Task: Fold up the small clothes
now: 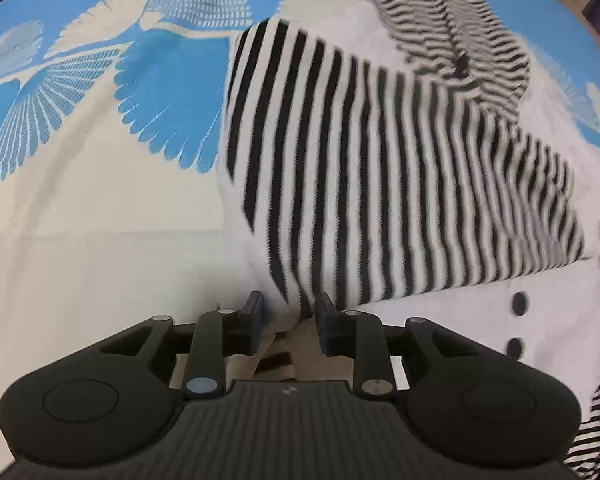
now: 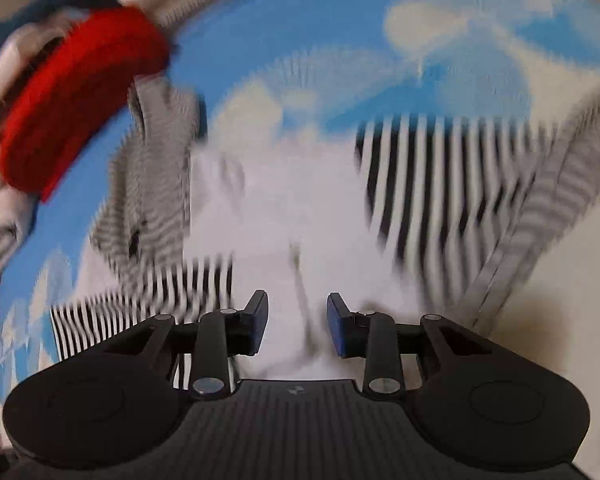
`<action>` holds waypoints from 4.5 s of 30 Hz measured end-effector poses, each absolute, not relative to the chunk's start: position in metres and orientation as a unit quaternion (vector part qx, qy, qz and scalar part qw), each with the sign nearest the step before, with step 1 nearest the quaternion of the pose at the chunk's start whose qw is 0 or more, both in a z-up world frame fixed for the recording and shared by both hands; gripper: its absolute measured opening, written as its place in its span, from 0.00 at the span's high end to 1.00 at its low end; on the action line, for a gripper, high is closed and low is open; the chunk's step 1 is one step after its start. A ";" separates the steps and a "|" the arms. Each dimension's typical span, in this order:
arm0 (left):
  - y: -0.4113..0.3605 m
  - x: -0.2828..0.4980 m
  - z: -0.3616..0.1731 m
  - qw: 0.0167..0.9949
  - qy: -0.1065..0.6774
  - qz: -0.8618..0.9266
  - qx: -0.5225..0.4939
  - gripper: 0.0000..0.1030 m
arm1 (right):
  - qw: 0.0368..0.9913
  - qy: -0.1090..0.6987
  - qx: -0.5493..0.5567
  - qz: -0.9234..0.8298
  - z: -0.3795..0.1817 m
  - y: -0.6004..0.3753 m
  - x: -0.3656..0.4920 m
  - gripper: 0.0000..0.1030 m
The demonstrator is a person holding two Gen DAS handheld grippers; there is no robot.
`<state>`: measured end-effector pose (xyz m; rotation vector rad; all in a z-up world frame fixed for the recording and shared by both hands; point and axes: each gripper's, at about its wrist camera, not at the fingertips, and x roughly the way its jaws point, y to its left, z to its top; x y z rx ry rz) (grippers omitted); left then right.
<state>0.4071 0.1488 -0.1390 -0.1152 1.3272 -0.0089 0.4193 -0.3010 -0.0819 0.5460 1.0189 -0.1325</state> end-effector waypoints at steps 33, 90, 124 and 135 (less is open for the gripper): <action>0.137 0.419 -0.088 0.830 0.551 -0.025 -0.084 0.68 | 0.801 0.385 0.317 -0.331 -0.139 -0.529 0.439 0.99; 0.125 0.414 -0.115 0.807 0.583 -0.043 -0.083 0.68 | 0.820 0.540 0.188 -0.039 -0.137 -0.282 0.397 0.52; 0.147 0.393 -0.120 0.808 0.583 -0.013 -0.082 0.64 | 0.829 0.532 0.171 -0.008 -0.148 -0.290 0.370 0.70; 0.144 0.397 -0.148 0.790 0.611 0.003 -0.055 0.63 | 0.818 0.563 0.105 -0.047 -0.158 -0.279 0.377 0.89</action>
